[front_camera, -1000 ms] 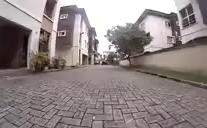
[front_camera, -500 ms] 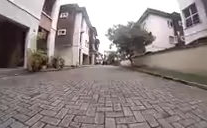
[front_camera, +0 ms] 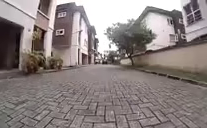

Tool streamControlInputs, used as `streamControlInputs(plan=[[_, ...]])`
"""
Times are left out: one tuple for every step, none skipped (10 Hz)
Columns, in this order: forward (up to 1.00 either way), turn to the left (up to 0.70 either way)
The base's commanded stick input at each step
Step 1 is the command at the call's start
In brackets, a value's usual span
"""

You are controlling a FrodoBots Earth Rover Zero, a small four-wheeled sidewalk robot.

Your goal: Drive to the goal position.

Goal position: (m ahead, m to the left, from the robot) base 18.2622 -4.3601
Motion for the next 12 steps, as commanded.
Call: streamControlInputs(plan=[[0.7, 0.0], [0.7, 0.0], [0.7, 0.0], [0.7, 0.0], [0.7, 0.0], [0.7, 0.0], [0.7, 0.0], [0.7, 0.0], [0.7, 0.0], [0.7, 0.0], [0.7, 0.0], [0.7, 0.0]])
